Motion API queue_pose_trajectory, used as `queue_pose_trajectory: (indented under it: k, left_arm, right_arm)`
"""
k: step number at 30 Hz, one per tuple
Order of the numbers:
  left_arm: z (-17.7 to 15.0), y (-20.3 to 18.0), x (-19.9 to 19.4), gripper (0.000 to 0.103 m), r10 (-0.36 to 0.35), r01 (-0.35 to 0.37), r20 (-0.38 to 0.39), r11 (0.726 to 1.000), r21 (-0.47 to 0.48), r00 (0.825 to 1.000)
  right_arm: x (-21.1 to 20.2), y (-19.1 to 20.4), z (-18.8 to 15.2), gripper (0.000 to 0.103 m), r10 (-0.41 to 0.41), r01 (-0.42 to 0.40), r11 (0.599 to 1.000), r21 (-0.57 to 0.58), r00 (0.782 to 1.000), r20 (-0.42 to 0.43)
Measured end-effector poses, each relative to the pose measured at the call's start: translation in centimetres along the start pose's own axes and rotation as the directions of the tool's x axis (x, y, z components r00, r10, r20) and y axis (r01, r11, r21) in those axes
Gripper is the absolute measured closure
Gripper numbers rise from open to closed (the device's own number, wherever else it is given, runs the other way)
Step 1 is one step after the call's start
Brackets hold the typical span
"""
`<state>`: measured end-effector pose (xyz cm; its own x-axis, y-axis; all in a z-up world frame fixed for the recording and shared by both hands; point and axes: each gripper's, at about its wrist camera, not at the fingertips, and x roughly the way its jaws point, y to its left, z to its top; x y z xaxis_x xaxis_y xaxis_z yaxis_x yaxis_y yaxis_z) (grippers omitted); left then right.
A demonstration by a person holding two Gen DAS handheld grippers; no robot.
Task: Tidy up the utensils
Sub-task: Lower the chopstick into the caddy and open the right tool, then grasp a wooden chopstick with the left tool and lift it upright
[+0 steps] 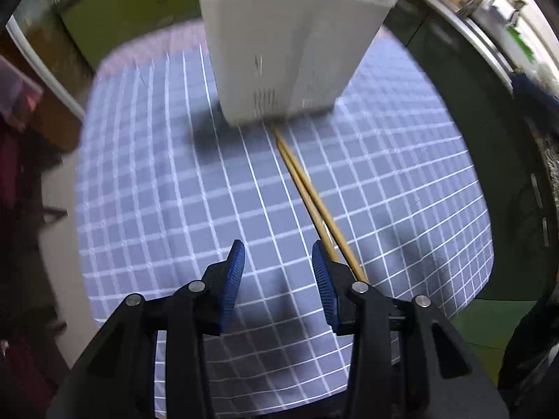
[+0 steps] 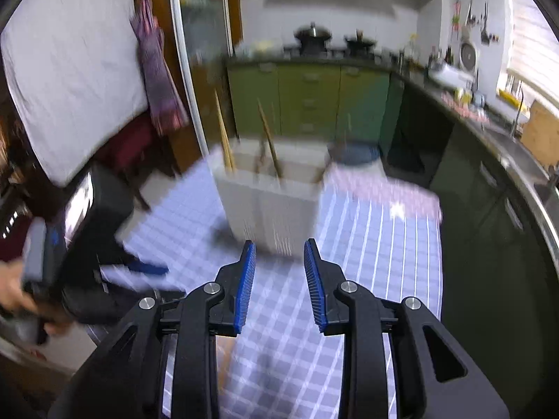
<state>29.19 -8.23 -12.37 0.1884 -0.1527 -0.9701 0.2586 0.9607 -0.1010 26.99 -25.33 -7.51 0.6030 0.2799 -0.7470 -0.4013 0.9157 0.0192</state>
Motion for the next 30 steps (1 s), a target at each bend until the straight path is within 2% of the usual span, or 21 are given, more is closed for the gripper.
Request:
queue_pose_trajectory:
  k: [3, 9, 15, 21, 30]
  left_arm:
    - [0.5, -0.3, 2.5, 0.064, -0.015, 0.011, -0.07, 0.999, -0.049, 0.997]
    - [1.8, -0.3, 5.0, 0.064, -0.014, -0.002, -0.112, 0.989, -0.146, 0.994]
    - [2.7, -1.1, 6.1, 0.065, 0.011, -0.035, -0.124, 0.981, -0.19, 0.992]
    - [3.5, -2.4, 7.5, 0.068, 0.077, -0.104, -0.147, 0.977, -0.184, 0.986]
    - [4.9, -4.0, 8.9, 0.069, 0.095, -0.121, -0.162, 0.979, -0.166, 0.982]
  right_arm:
    - [2.7, -1.7, -3.2, 0.075, -0.004, 0.007, 0.999, 0.039, 0.997, -0.08]
    - [4.7, -5.4, -7.2, 0.075, 0.011, 0.006, 0.992, 0.124, 0.991, -0.137]
    - [4.9, -7.2, -8.0, 0.073, 0.026, -0.002, 0.986, 0.165, 0.989, -0.146]
    - [5.0, -7.1, -8.3, 0.073, 0.056, -0.031, 0.985, 0.171, 0.988, -0.146]
    - [5.2, -6.9, -8.5, 0.071, 0.062, -0.037, 0.985, 0.168, 0.987, -0.147]
